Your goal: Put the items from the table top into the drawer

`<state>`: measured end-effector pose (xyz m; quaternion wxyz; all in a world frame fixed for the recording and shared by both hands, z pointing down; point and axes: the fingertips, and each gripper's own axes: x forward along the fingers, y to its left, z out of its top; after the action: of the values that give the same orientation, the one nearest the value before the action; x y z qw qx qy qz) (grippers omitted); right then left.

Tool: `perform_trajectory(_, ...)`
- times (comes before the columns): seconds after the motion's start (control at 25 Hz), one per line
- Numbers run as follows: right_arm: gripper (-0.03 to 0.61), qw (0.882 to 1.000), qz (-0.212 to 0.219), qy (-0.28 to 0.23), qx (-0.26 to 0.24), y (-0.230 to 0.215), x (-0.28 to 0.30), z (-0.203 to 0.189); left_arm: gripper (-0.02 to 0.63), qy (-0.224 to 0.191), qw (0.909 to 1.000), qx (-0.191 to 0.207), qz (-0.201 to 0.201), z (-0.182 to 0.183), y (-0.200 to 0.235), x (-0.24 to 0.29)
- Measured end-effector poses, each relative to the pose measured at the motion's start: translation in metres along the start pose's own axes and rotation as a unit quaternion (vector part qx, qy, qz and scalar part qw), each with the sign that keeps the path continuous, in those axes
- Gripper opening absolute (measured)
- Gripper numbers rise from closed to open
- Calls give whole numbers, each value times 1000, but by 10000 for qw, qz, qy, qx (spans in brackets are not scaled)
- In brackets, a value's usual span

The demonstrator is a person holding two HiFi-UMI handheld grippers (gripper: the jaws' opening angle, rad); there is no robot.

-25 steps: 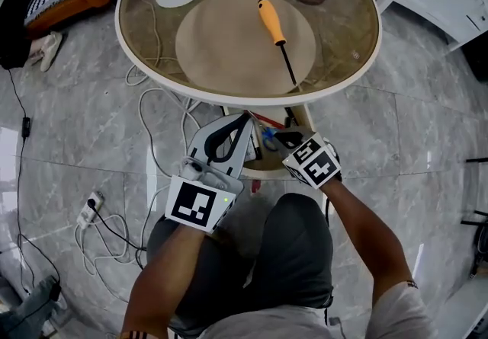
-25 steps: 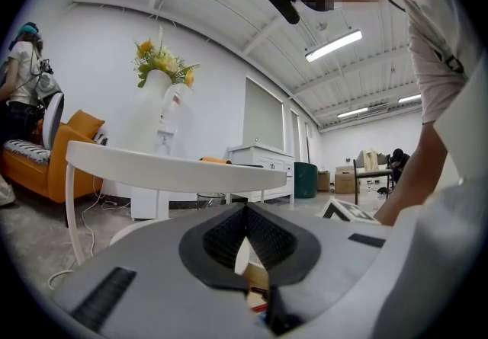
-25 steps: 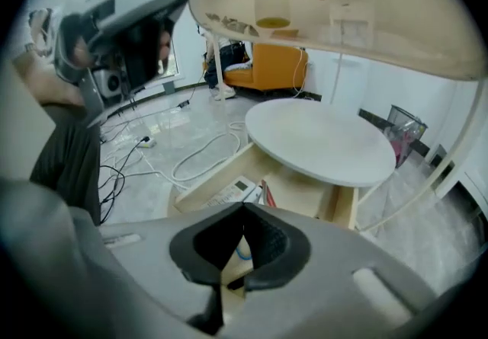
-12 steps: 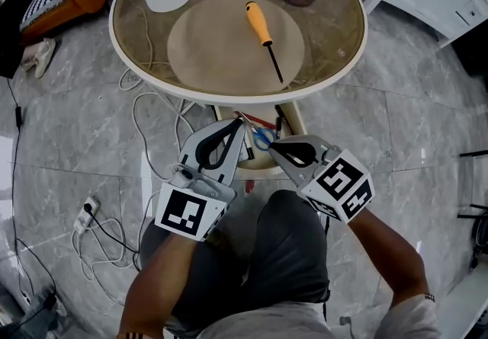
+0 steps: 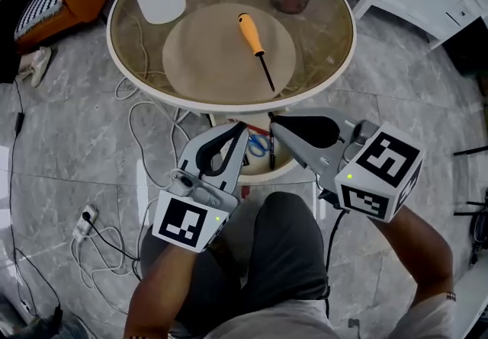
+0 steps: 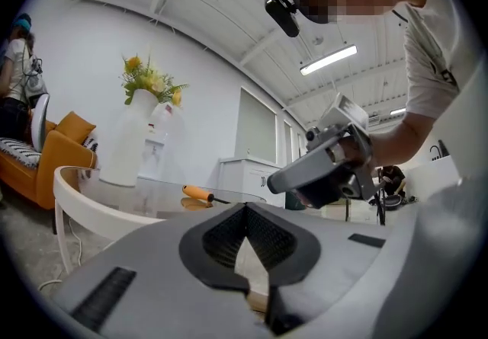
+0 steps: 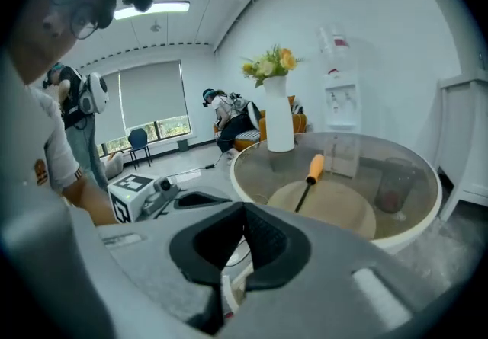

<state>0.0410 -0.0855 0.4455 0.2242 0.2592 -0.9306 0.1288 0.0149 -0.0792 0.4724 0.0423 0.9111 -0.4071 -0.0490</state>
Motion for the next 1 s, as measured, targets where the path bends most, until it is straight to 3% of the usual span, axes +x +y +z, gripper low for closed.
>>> perform_trajectory(0.16, 2, 9995, -289, 42, 107, -28, 5, 24, 0, -132, 9999, -78, -51, 18, -1, 6)
perform_trajectory(0.44, 6, 9962, -823, 231, 176, -70, 23, 41, 0, 5, 9999, 77, -133, 29, 0, 3)
perform_trajectory(1.0, 143, 9828, -1274, 1242, 501, -111, 72, 28, 0, -233, 9996, 66, -163, 54, 16, 9)
